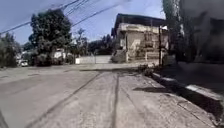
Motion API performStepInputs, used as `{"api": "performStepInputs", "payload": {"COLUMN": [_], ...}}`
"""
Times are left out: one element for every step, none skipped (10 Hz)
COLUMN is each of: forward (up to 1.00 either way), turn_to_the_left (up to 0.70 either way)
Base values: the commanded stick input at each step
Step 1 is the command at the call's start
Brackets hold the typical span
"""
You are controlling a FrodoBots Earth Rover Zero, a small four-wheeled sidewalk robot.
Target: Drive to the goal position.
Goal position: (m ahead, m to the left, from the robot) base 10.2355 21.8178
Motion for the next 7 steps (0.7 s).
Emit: {"api": "performStepInputs", "payload": {"forward": [1.0,1.0,1.0,1.0,1.0,1.0,1.0], "turn_to_the_left": [0.0,0.0,0.0,0.0,0.0,0.0,0.01]}}
